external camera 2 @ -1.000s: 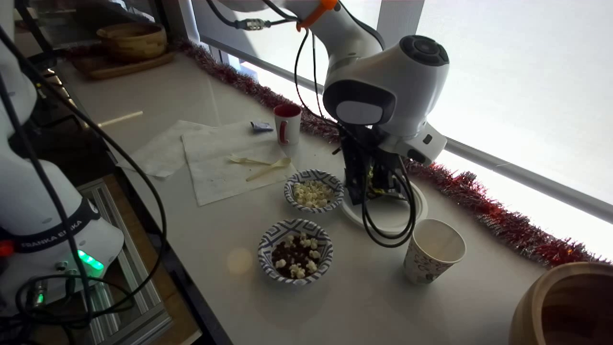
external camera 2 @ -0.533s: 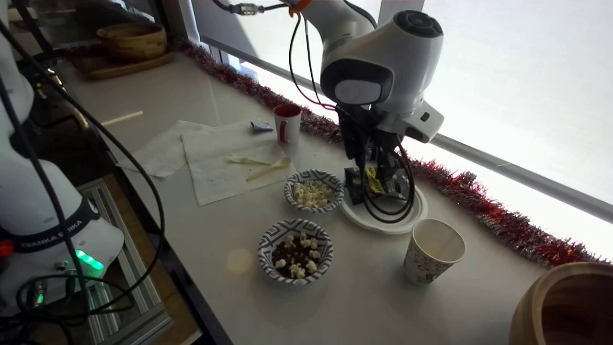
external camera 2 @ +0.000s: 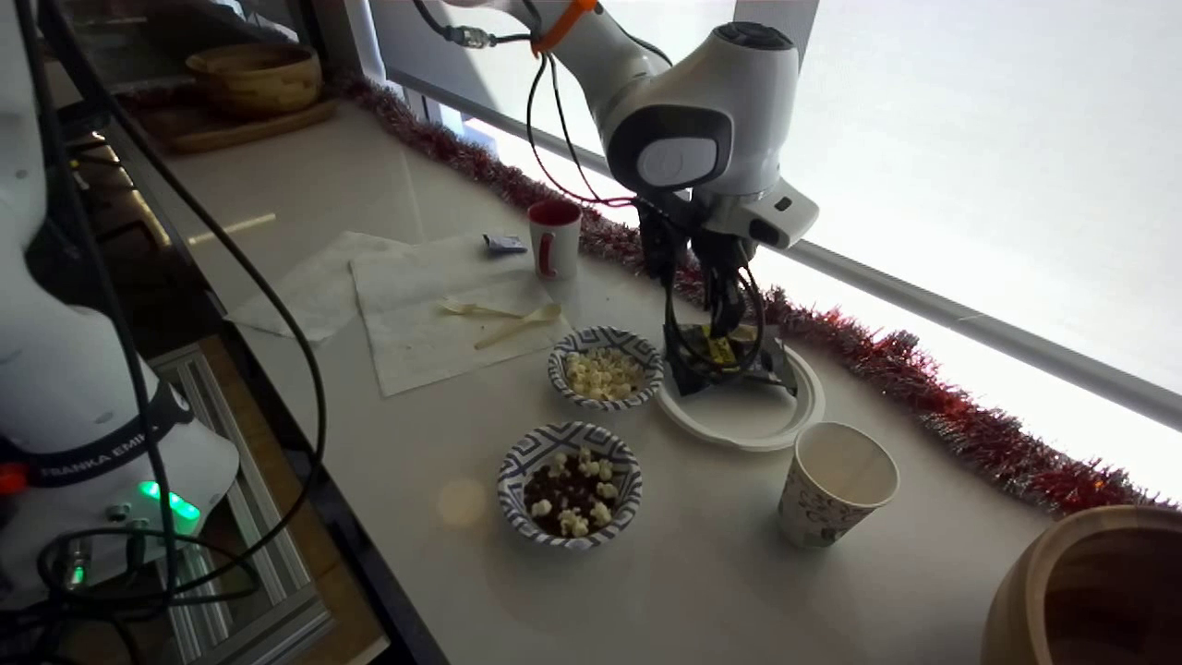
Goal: Move the black packet to the left
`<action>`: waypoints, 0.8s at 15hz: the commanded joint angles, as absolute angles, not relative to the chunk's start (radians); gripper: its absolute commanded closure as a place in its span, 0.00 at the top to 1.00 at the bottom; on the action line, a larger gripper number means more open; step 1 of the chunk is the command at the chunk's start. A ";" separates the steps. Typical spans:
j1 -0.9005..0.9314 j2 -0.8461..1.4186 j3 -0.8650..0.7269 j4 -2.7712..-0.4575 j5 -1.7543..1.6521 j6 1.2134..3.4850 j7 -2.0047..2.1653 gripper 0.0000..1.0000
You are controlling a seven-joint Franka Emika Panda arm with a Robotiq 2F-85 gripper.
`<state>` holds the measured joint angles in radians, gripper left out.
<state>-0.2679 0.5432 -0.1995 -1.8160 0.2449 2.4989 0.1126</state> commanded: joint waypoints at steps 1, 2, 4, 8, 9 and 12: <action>-0.218 0.561 -0.253 -1.816 0.156 2.514 0.232 0.50; -0.208 0.563 -0.264 -1.815 0.138 2.512 0.254 0.48; -0.197 0.567 -0.278 -1.816 0.111 2.503 0.284 0.37; -0.187 0.565 -0.288 -1.825 0.082 2.503 0.306 0.06; -0.187 0.562 -0.287 -1.827 0.080 2.503 0.309 0.05; -0.174 0.539 -0.298 -1.845 0.065 2.506 0.326 0.03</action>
